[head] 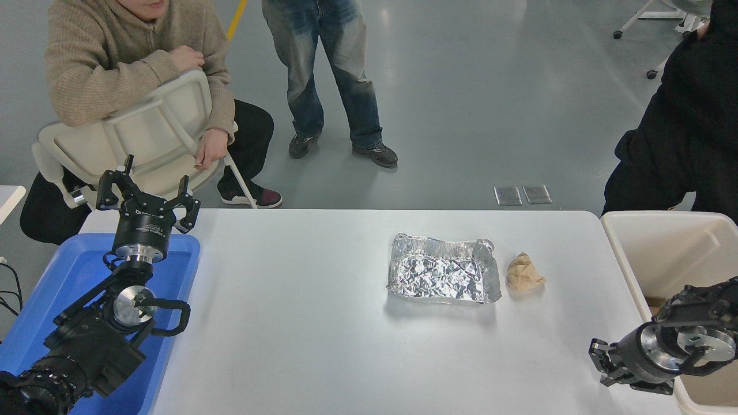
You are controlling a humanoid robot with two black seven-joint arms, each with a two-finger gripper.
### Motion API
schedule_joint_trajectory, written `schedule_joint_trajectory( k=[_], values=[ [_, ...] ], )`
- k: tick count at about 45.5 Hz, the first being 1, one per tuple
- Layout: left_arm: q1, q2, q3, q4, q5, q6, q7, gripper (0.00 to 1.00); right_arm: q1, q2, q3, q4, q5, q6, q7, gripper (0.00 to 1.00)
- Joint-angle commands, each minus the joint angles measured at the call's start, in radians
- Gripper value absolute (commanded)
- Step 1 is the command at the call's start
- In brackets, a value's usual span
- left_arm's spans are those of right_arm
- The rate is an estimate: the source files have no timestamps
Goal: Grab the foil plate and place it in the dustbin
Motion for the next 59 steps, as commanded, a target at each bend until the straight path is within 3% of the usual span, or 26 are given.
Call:
schedule_joint_trajectory(
  k=[1, 59],
  values=[
    [0.001, -0.002, 0.000, 0.000, 0.000, 0.000, 0.000, 0.99, -0.003, 0.000, 0.001, -0.001, 0.000, 0.000, 0.000, 0.00],
    [0.000, 0.000, 0.000, 0.001, 0.000, 0.000, -0.002, 0.99, 0.003, -0.006, 0.031, 0.011, 0.006, 0.005, -0.005, 0.00]
  ],
)
